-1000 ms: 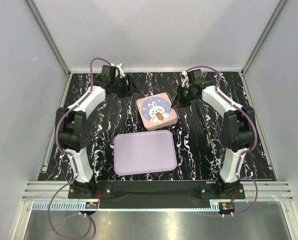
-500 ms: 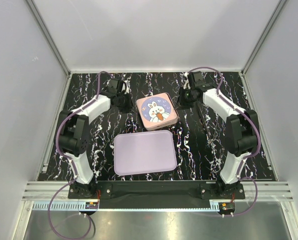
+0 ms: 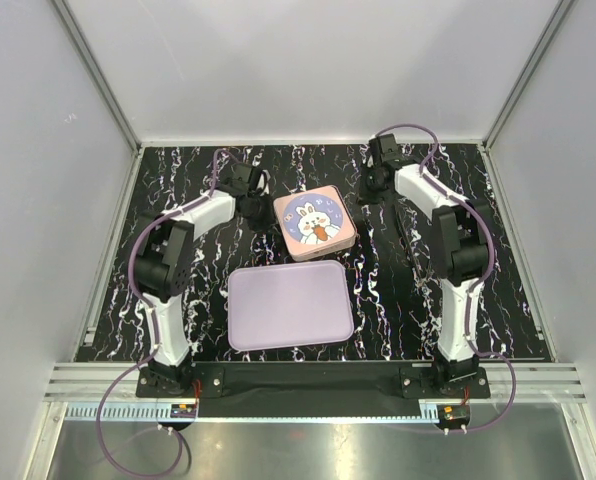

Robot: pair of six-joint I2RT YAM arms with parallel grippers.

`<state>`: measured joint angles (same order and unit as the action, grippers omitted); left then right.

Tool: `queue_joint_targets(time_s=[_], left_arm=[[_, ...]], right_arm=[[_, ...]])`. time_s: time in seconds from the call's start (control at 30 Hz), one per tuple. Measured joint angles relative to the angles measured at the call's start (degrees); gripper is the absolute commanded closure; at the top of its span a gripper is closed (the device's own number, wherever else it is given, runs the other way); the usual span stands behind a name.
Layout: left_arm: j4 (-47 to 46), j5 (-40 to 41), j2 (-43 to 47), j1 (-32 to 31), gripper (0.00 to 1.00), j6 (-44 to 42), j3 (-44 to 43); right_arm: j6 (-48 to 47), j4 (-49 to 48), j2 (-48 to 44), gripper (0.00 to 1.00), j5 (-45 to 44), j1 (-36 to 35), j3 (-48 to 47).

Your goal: Pack the chocolate

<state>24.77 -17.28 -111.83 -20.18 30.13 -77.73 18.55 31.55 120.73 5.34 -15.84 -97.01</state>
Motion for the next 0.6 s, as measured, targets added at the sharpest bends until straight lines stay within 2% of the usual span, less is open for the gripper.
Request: queue_joint_targets(time_s=[0.23, 0.6], left_arm=[[0.04, -0.26, -1.70, -0.17, 1.00, 1.11, -1.90], [0.24, -0.31, -3.08, -0.24, 1.00, 2.08, -5.16]], right_arm=[[-0.81, 0.00, 4.13, 0.87, 0.46, 0.00, -1.07], [0.09, -2.45, 4.50, 0.89, 5.40, -0.31, -0.98]])
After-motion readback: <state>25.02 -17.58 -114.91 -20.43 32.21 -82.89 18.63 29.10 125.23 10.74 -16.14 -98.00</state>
